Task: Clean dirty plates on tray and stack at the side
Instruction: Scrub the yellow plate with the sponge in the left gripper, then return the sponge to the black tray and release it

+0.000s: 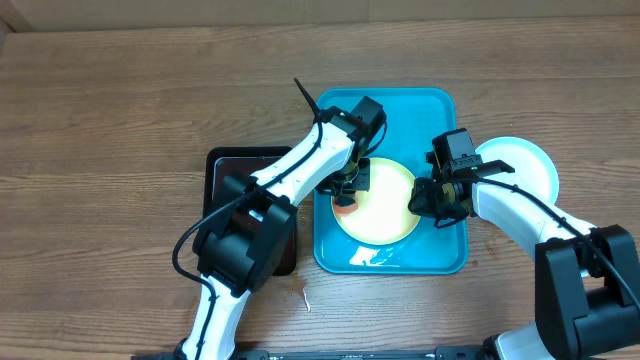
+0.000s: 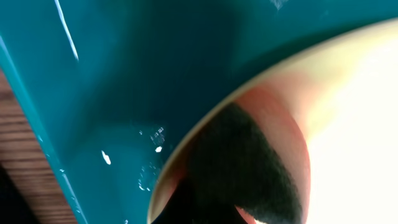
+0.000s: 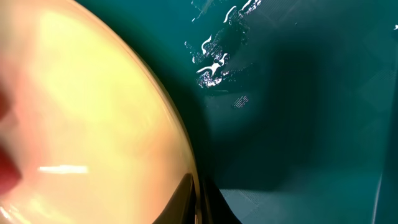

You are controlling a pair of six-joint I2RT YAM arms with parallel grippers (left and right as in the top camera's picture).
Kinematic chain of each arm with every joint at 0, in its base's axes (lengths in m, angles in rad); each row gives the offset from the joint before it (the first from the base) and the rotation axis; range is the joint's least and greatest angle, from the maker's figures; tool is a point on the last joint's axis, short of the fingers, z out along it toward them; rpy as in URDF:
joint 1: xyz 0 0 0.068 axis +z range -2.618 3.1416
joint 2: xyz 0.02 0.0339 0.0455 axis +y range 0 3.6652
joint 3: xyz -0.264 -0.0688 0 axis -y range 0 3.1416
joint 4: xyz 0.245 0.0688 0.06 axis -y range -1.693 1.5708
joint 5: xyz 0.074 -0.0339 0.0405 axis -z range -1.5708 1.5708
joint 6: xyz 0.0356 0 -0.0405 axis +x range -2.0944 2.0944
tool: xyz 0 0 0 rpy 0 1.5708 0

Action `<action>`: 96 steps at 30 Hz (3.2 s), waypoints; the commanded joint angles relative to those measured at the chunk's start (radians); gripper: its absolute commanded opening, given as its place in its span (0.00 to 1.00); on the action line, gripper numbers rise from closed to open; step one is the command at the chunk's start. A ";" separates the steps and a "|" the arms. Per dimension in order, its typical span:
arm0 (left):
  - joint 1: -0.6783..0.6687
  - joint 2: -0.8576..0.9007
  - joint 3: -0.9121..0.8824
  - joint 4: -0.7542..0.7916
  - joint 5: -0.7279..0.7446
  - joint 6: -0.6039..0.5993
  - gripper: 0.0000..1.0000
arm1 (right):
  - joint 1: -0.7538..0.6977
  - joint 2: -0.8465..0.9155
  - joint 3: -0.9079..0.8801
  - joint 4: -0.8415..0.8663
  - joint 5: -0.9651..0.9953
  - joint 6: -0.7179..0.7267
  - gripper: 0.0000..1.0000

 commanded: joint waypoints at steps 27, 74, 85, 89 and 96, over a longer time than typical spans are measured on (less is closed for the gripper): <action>-0.088 0.056 0.009 0.052 0.282 -0.002 0.04 | 0.000 0.032 -0.011 -0.008 0.043 -0.005 0.04; 0.293 -0.193 0.067 -0.387 -0.153 0.102 0.04 | 0.000 0.032 -0.011 -0.012 0.043 -0.005 0.04; 0.361 -0.193 -0.251 -0.161 -0.077 0.089 0.04 | 0.000 0.032 -0.011 -0.015 0.044 -0.005 0.04; 0.372 -0.235 -0.251 -0.162 -0.075 0.089 0.13 | 0.000 0.032 -0.011 -0.016 0.044 -0.005 0.04; 0.406 -0.446 -0.251 -0.161 -0.075 0.101 0.63 | 0.002 -0.019 0.032 -0.097 0.058 -0.005 0.04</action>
